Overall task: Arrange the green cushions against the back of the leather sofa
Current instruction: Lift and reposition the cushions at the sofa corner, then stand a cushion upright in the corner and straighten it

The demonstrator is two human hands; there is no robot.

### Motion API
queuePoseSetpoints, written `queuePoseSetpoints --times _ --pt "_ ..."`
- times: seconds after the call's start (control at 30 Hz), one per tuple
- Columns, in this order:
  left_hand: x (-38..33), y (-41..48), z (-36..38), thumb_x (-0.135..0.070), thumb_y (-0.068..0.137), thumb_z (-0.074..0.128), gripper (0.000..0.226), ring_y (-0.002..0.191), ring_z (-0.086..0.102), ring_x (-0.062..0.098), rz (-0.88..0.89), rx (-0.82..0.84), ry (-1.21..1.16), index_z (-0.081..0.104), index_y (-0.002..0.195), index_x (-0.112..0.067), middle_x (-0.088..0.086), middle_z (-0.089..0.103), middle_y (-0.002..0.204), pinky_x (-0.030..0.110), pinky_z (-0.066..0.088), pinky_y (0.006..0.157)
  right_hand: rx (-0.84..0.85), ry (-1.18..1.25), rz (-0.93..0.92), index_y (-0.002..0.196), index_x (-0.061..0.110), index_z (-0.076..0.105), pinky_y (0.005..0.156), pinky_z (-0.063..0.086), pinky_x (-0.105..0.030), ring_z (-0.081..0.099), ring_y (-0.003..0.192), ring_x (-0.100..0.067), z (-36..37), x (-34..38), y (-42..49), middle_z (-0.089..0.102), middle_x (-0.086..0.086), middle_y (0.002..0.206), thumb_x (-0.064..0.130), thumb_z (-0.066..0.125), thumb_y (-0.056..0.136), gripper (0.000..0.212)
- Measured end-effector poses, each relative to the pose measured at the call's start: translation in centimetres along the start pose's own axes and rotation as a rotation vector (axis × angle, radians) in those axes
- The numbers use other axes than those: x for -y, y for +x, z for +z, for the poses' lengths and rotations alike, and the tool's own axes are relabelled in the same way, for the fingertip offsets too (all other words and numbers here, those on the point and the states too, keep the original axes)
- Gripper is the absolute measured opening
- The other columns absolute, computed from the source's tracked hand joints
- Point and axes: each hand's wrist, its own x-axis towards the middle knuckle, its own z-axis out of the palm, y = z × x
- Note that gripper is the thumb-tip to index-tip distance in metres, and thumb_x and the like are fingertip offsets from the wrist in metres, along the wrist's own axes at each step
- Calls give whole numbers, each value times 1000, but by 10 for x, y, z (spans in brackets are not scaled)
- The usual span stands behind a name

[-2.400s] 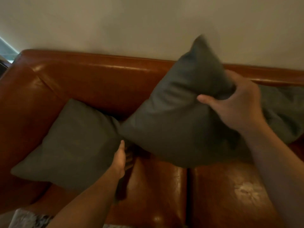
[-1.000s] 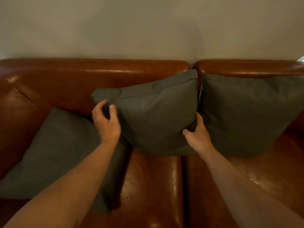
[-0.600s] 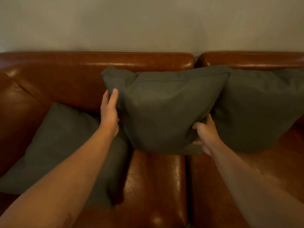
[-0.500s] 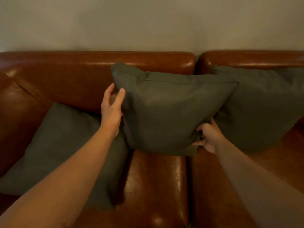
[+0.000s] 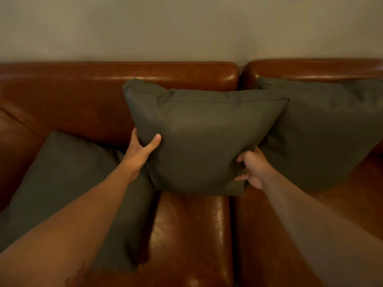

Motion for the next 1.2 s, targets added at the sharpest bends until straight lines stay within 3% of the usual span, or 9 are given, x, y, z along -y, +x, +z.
queuePoseSetpoints --times 0.1,0.23,0.4,0.6,0.7,0.77,0.87,1.03,1.2 --pt "12 -10 -6 -67 62 78 103 128 54 14 2 -98 -14 30 150 -40 -20 56 133 55 43 111 36 -67 -62 127 40 44 94 47 -69 55 101 -29 7 14 7 58 8 113 -6 41 81 66" --pt "2 0 -3 -78 51 80 113 125 58 12 -4 -167 24 34 148 -40 -20 59 133 52 46 109 4 -74 -80 145 42 34 92 48 -68 49 123 -35 9 24 15 50 2 141 1 44 79 78" --pt "4 -2 -3 -78 51 81 118 128 56 12 -25 -176 14 29 151 -43 -17 55 143 48 45 111 -101 51 -61 153 27 32 101 44 -61 41 135 -35 4 6 12 41 -4 154 11 50 92 66" --pt "23 -23 -13 -49 92 64 75 137 48 14 -42 -159 19 30 156 -30 -3 48 153 44 37 115 -178 54 -24 157 25 25 103 41 -48 42 140 -30 7 -29 -2 38 -4 158 33 53 100 63" --pt "35 -38 -33 -52 95 58 73 136 50 19 -145 -135 87 31 157 -25 0 50 151 43 42 106 -187 22 -22 156 23 29 95 42 -41 51 127 -26 15 -41 -16 48 -1 145 29 50 103 57" --pt "41 -51 -50 -48 97 56 65 128 55 20 -205 -113 113 38 153 -23 2 54 146 40 45 97 -194 -5 -14 154 24 32 98 45 -42 53 120 -23 21 -49 -24 50 2 136 27 50 103 54" --pt "51 -74 -79 -36 100 57 52 115 59 19 -268 -108 169 47 146 -14 3 60 131 35 47 87 -187 -37 37 154 26 32 106 43 -51 49 133 -29 35 -66 -35 45 -3 152 29 52 101 57" --pt "71 -98 -145 -23 98 63 41 123 61 31 -321 -260 261 58 133 -4 16 65 131 40 45 103 -142 -140 79 155 24 32 100 46 -45 48 133 -31 71 -96 -55 43 -7 153 33 57 98 63" --pt "78 -114 -206 -23 97 65 37 119 62 35 -332 -417 322 62 128 -2 19 67 124 47 46 105 -7 -251 144 148 24 42 90 51 -42 50 129 -30 112 -134 -69 41 -5 153 30 56 99 51"
